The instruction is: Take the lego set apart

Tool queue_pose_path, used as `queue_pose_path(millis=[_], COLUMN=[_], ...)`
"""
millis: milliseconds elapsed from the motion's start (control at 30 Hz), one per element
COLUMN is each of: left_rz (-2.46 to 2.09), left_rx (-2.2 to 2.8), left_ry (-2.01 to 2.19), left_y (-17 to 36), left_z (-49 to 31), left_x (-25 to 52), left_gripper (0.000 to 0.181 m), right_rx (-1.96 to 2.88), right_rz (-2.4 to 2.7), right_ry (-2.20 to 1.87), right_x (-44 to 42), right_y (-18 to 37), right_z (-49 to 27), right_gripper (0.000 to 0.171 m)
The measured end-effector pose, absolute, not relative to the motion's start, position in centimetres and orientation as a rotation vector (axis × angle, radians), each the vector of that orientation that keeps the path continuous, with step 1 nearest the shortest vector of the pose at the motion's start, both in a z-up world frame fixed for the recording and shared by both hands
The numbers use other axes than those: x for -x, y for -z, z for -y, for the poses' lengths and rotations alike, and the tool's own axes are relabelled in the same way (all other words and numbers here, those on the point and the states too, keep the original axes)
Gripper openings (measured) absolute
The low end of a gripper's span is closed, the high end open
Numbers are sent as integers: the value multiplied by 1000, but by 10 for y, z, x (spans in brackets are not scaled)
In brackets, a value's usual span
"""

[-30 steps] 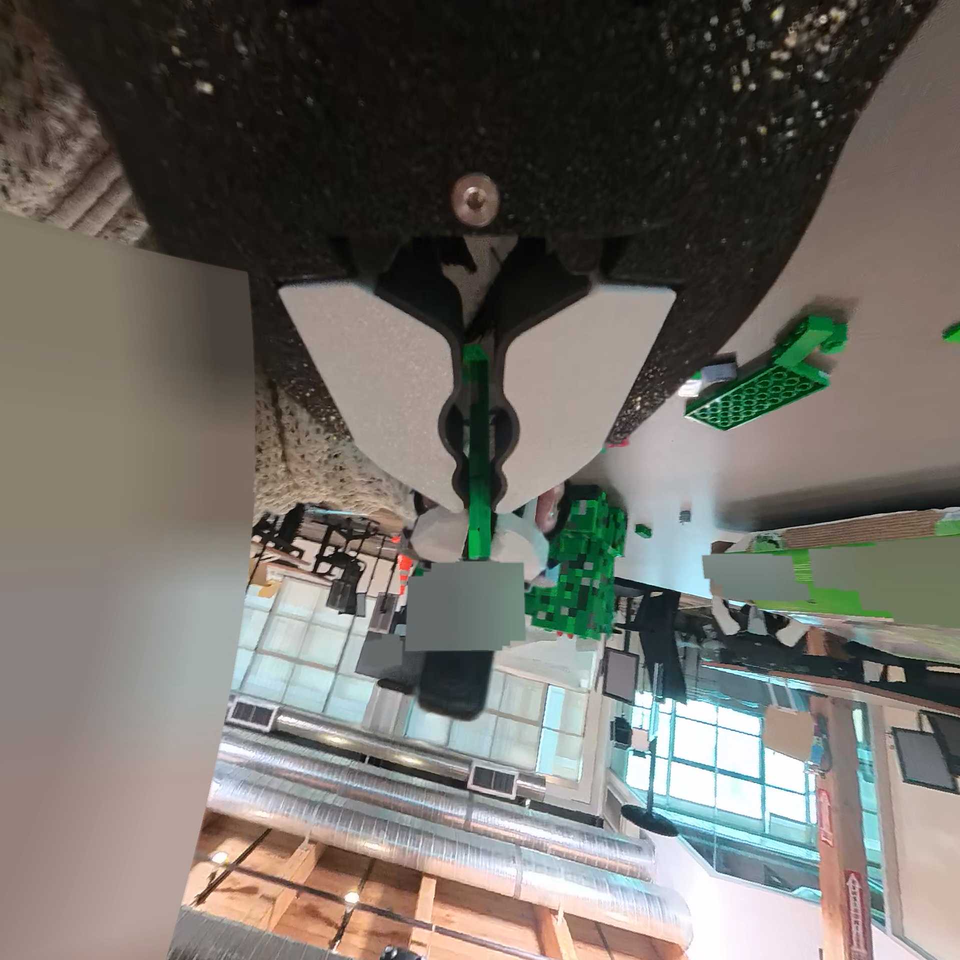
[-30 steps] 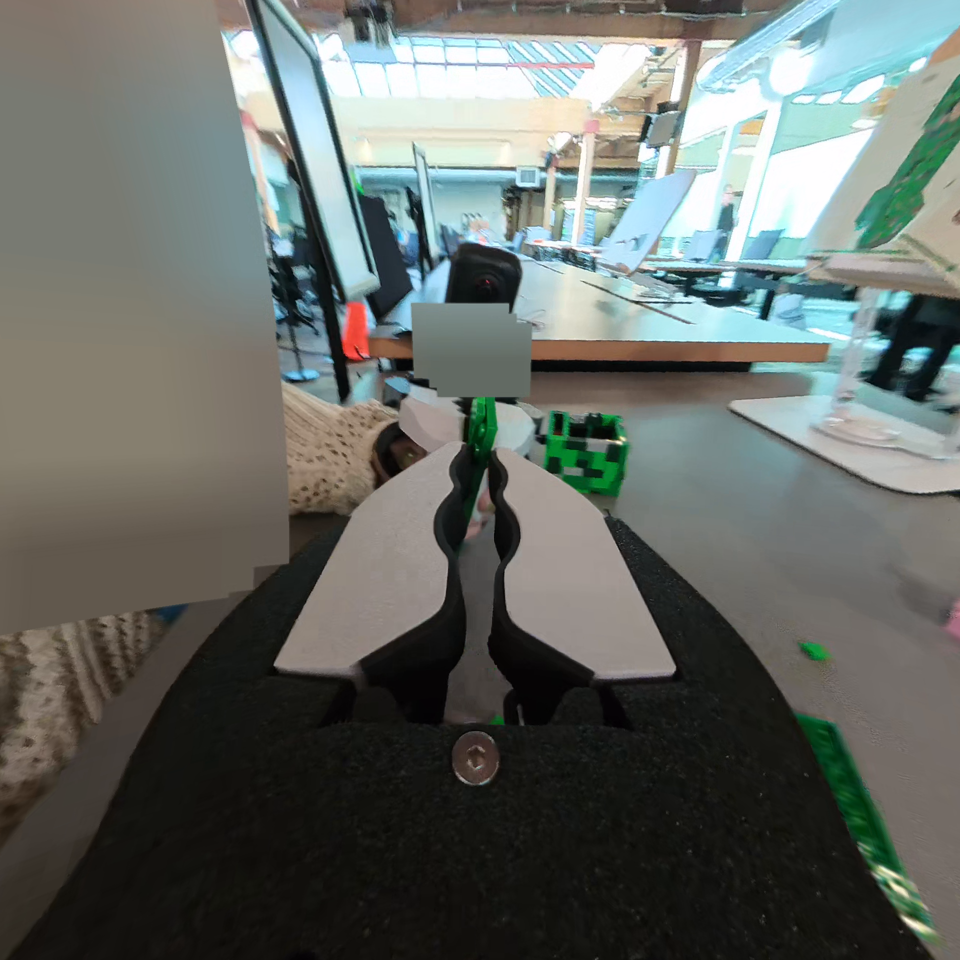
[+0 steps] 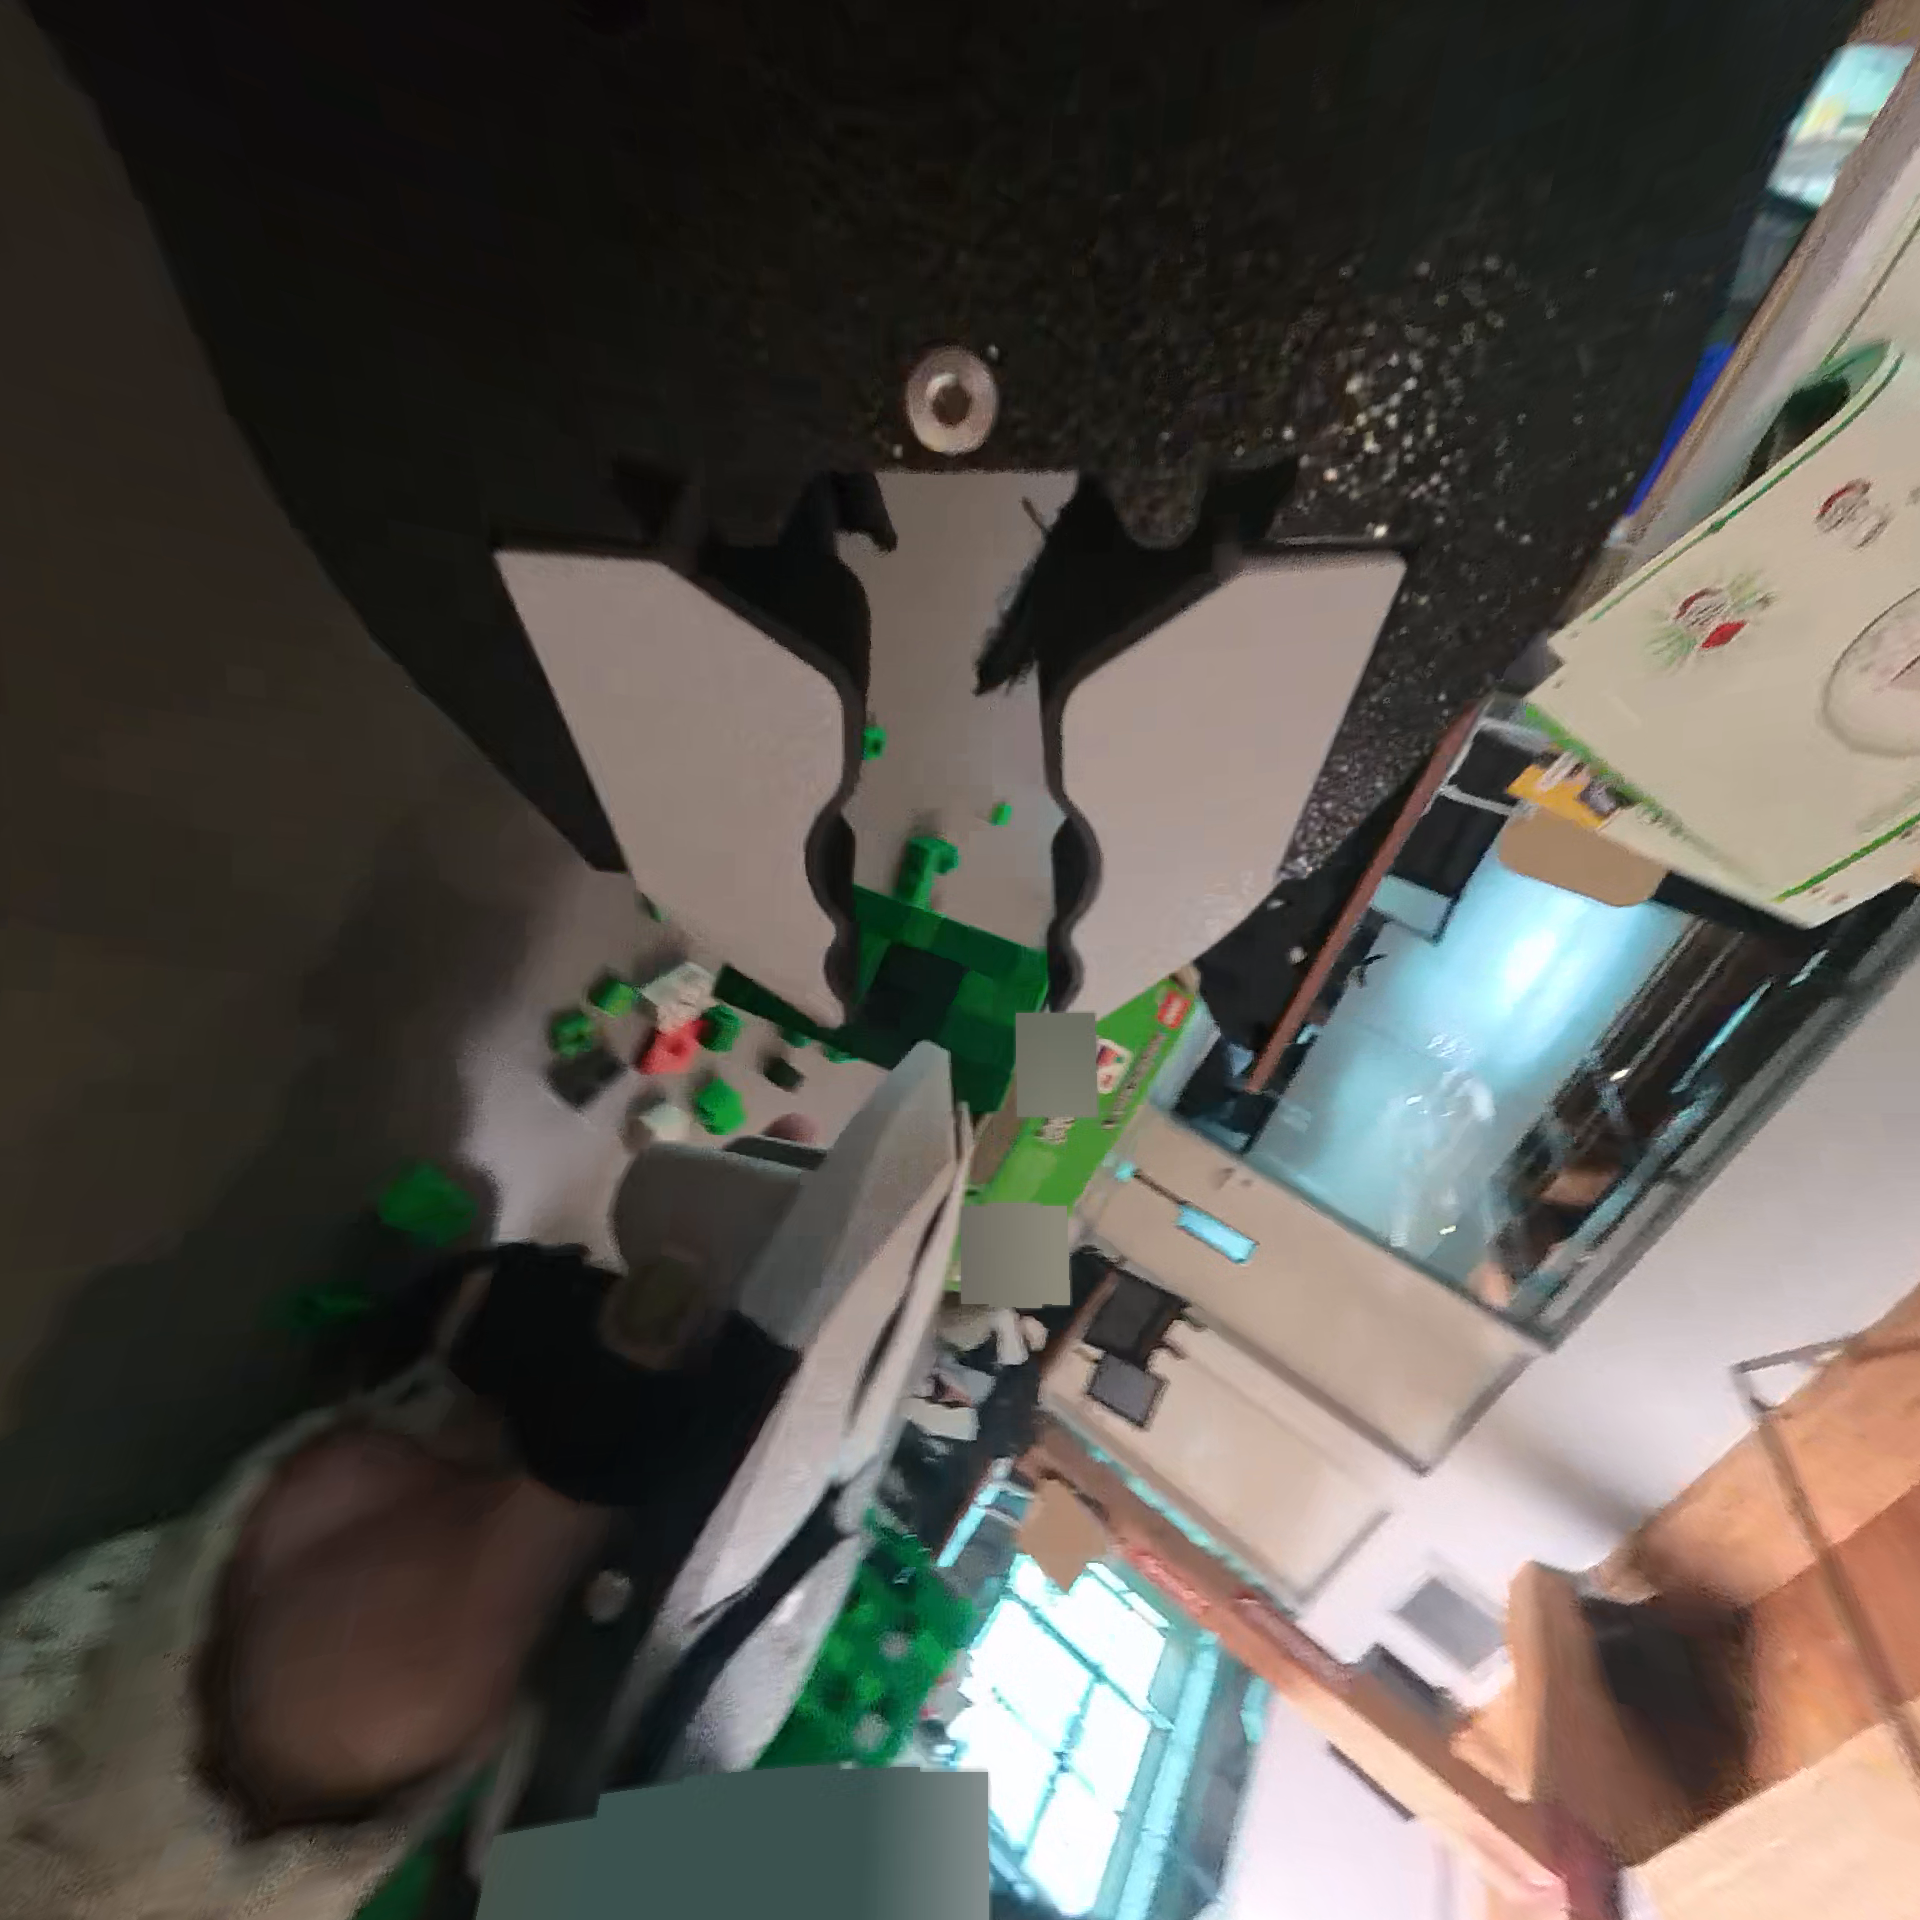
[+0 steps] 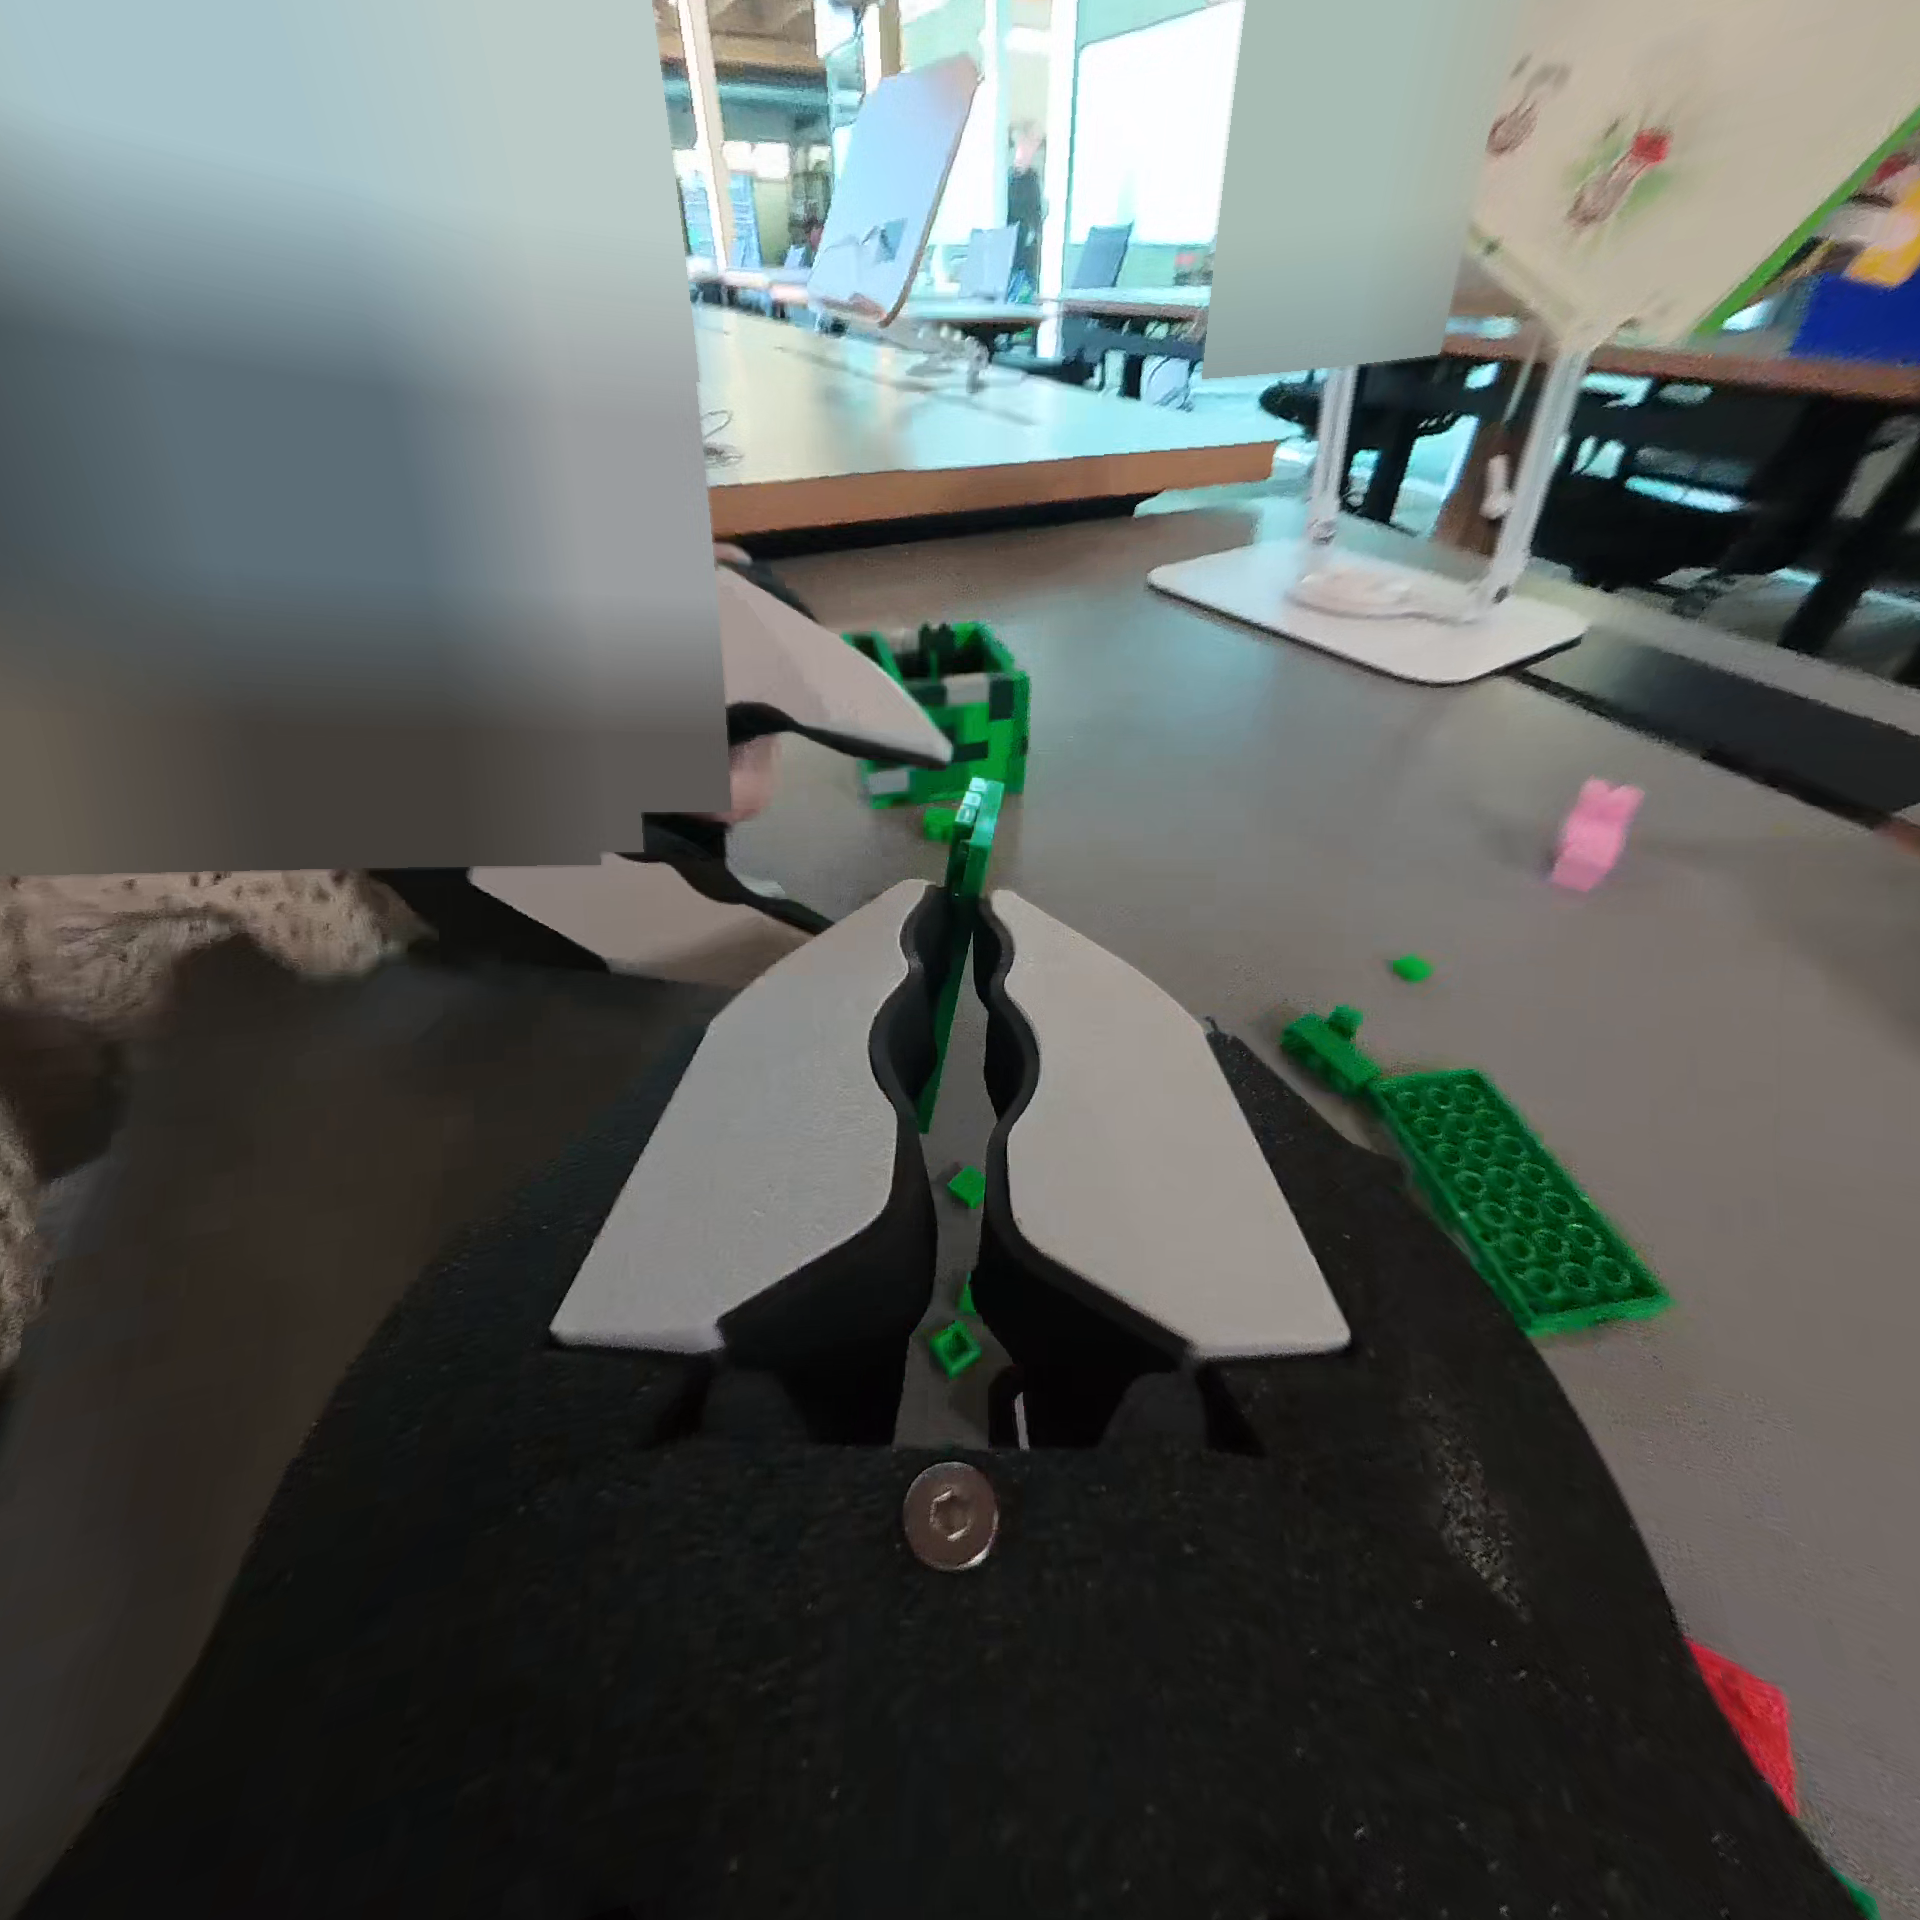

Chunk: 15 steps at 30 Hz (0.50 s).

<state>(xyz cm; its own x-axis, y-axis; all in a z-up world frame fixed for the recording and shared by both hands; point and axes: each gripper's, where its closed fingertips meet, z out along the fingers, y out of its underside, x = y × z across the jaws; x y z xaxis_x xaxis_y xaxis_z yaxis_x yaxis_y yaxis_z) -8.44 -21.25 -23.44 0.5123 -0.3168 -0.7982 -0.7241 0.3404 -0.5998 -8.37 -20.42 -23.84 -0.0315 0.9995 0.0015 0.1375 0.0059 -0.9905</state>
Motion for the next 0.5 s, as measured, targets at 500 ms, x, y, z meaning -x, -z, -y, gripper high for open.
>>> queue_pose_path(millis=[500], left_rz=[-1095], left_rx=[1380], left_ry=[-413], left_y=[256], left_z=[229], left_x=[99], left_gripper=[5], right_rx=[1139], right_rz=[1647], right_ry=[-863], right_x=[91], right_y=[268], right_z=[229], right_gripper=[3])
